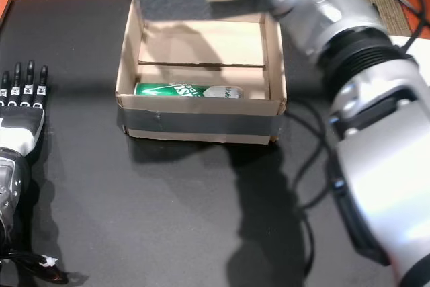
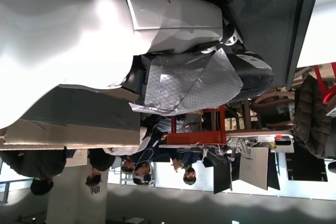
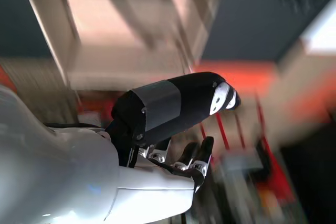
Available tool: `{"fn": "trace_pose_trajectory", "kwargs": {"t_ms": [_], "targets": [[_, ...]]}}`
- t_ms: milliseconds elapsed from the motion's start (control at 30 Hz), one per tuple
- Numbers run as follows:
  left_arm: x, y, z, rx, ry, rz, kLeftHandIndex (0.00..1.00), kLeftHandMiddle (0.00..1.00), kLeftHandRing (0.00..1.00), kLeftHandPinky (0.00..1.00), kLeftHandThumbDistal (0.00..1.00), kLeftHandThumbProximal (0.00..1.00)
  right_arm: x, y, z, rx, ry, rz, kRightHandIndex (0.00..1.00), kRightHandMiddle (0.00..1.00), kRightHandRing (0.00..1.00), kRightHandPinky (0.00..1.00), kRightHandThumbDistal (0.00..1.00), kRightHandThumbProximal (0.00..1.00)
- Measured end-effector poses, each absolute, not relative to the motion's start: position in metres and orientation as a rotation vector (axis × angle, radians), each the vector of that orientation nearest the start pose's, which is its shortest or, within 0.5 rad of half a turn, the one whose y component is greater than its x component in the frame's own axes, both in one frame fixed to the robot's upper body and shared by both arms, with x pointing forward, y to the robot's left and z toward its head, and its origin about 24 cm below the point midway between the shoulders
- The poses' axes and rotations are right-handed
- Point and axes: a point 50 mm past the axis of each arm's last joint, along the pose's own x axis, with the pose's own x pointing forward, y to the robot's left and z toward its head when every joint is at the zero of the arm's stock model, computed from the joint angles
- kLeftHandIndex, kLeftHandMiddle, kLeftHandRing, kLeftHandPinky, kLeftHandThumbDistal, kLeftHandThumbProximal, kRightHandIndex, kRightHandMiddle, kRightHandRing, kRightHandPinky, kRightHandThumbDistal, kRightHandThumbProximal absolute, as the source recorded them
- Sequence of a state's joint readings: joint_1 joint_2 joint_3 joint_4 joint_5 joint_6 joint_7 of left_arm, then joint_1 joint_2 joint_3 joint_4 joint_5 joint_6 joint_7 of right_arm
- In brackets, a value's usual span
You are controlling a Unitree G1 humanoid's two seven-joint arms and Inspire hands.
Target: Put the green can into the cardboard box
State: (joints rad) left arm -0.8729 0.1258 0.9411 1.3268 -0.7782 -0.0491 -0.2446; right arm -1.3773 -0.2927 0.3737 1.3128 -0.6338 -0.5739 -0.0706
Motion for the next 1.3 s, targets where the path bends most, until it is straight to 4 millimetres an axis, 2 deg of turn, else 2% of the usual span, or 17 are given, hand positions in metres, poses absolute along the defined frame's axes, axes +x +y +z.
{"fn": "trace_pose_trajectory", "kwargs": {"t_ms": [100,200,267,300,333,367,400,433,467,533,633,733,833,1000,1067,1233,1300], "targets": [[0.361,0.204,0.018,-1.385,0.073,0.365,0.73,0.77,0.89,0.99,0.0,1.0,0.41,-0.102,0.26,-1.18,-0.732,0.291,0.55,0.6,0.69,0.77,0.89,0.5],[0.361,0.204,0.018,-1.386,0.073,0.362,0.72,0.75,0.87,0.99,0.0,1.0,0.403,-0.12,0.276,-1.173,-0.838,0.251,0.5,0.58,0.71,0.78,0.93,0.53],[0.361,0.205,0.018,-1.384,0.074,0.363,0.72,0.75,0.86,0.97,0.0,1.0,0.397,-0.132,0.281,-1.157,-0.896,0.234,0.49,0.57,0.71,0.79,0.94,0.6],[0.361,0.205,0.018,-1.382,0.076,0.364,0.73,0.75,0.86,0.97,0.0,1.0,0.395,-0.138,0.28,-1.149,-0.913,0.233,0.49,0.58,0.72,0.8,0.91,0.54],[0.361,0.205,0.018,-1.379,0.078,0.365,0.75,0.77,0.88,0.98,0.0,1.0,0.392,-0.144,0.277,-1.137,-0.927,0.237,0.49,0.59,0.73,0.81,0.84,0.38],[0.361,0.206,0.018,-1.377,0.078,0.366,0.76,0.78,0.88,0.99,0.0,1.0,0.389,-0.149,0.272,-1.126,-0.931,0.244,0.49,0.58,0.72,0.81,0.84,0.35],[0.361,0.206,0.019,-1.375,0.077,0.363,0.75,0.78,0.89,1.0,0.0,1.0,0.386,-0.155,0.265,-1.113,-0.934,0.246,0.49,0.59,0.72,0.83,0.83,0.36],[0.361,0.207,0.019,-1.373,0.074,0.358,0.75,0.78,0.9,1.0,0.0,1.0,0.382,-0.161,0.256,-1.097,-0.939,0.253,0.5,0.61,0.74,0.85,0.84,0.44],[0.36,0.208,0.019,-1.372,0.069,0.353,0.76,0.78,0.9,1.0,0.0,1.0,0.377,-0.167,0.244,-1.07,-0.951,0.26,0.51,0.62,0.76,0.87,0.88,0.48],[0.359,0.209,0.018,-1.368,0.068,0.352,0.75,0.78,0.9,0.99,0.0,1.0,0.365,-0.178,0.222,-1.005,-0.958,0.27,0.52,0.63,0.78,0.89,0.83,0.57],[0.358,0.21,0.016,-1.362,0.07,0.352,0.81,0.81,0.91,1.0,0.0,1.0,0.343,-0.195,0.186,-0.915,-0.943,0.265,0.58,0.69,0.84,0.94,0.7,0.53],[0.358,0.21,0.016,-1.36,0.068,0.35,0.81,0.81,0.9,1.0,0.0,1.0,0.314,-0.214,0.157,-0.799,-0.926,0.218,0.56,0.69,0.85,0.96,0.59,0.45],[0.358,0.211,0.016,-1.36,0.066,0.353,0.85,0.84,0.92,1.0,0.0,1.0,0.279,-0.23,0.127,-0.677,-0.868,0.163,0.53,0.67,0.84,0.98,0.57,0.46],[0.358,0.213,0.016,-1.355,0.066,0.353,0.86,0.84,0.92,1.0,0.0,1.0,0.242,-0.232,0.089,-0.559,-0.762,0.137,0.51,0.67,0.86,1.0,0.63,0.54],[0.357,0.212,0.016,-1.354,0.067,0.353,0.88,0.85,0.92,1.0,0.0,1.0,0.23,-0.227,0.078,-0.509,-0.76,0.131,0.51,0.67,0.88,1.0,0.61,0.6],[0.357,0.215,0.016,-1.352,0.065,0.355,0.86,0.84,0.92,1.0,0.0,1.0,0.212,-0.224,0.049,-0.427,-0.711,0.063,0.48,0.67,0.91,1.0,0.5,0.63],[0.357,0.217,0.017,-1.352,0.061,0.359,0.84,0.82,0.9,1.0,0.0,1.0,0.207,-0.222,0.036,-0.407,-0.676,0.031,0.46,0.66,0.92,1.0,0.56,0.68]]}}
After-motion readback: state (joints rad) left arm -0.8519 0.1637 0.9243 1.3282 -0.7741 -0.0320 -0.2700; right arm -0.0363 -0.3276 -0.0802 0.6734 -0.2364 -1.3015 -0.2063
